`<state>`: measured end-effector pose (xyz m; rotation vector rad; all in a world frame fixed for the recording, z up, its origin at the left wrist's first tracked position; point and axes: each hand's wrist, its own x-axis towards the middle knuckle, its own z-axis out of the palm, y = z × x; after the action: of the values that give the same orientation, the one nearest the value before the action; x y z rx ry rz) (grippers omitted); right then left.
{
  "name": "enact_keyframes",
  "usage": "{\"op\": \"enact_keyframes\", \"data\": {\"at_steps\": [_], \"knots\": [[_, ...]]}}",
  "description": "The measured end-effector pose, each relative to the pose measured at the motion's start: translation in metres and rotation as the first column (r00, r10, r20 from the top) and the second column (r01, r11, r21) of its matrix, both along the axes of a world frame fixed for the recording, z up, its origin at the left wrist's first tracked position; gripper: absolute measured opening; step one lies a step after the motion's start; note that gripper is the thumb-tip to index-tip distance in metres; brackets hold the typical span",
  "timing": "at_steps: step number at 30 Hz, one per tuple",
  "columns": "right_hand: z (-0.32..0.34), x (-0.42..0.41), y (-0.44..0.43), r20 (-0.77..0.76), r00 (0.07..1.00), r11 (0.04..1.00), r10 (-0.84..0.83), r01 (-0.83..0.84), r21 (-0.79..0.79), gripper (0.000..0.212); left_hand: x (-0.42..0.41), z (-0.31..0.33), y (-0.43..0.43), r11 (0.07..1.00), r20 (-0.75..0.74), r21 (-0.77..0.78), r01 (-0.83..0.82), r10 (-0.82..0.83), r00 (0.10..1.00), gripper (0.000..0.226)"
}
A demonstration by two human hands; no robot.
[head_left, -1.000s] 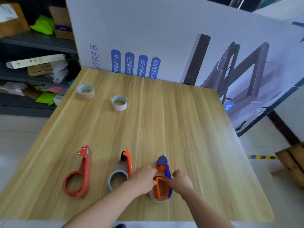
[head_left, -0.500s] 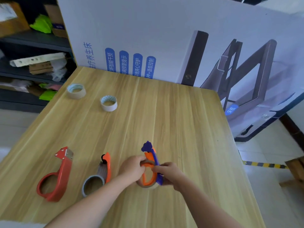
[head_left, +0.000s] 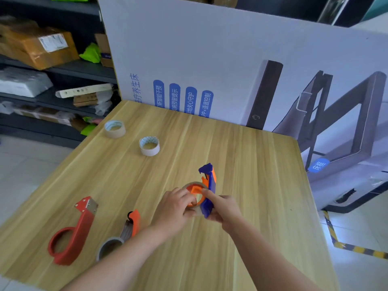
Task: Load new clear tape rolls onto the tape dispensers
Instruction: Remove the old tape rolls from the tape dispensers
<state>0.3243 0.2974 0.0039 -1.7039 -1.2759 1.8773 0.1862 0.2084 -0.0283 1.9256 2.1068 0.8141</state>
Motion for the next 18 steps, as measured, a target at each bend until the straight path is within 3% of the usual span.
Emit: {"op": "enact_keyframes", "data": {"at_steps": [4, 7, 9, 14, 18], "knots": [[-0.005, -0.013, 0.017, 0.001, 1.0, 0.998, -0.007, 0.007, 0.056, 0.04, -0.015, 0.007, 0.022, 0.996, 0.203, -0.085, -0.03, 0.047, 0.978, 0.015], [-0.009, -0.024, 0.035, 0.028, 0.999, 0.994, -0.037, 0.033, 0.107, 0.041, -0.03, 0.008, 0.042, 0.976, 0.464, -0.186, -0.116, 0.192, 0.865, 0.014], [-0.013, -0.029, 0.048, 0.058, 0.996, 0.99, -0.074, 0.066, 0.122, 0.043, -0.043, 0.007, 0.057, 0.959, 0.531, -0.204, -0.199, 0.279, 0.8, 0.017], [-0.02, -0.044, 0.073, 0.072, 0.993, 0.992, -0.098, 0.091, 0.092, 0.032, -0.086, -0.003, 0.107, 0.906, 0.347, -0.287, -0.311, 0.401, 0.848, 0.019], [-0.031, -0.061, 0.083, 0.058, 0.989, 0.991, -0.133, 0.13, 0.04, 0.052, -0.106, -0.021, 0.152, 0.904, 0.097, -0.321, -0.283, 0.328, 0.94, 0.019]]}}
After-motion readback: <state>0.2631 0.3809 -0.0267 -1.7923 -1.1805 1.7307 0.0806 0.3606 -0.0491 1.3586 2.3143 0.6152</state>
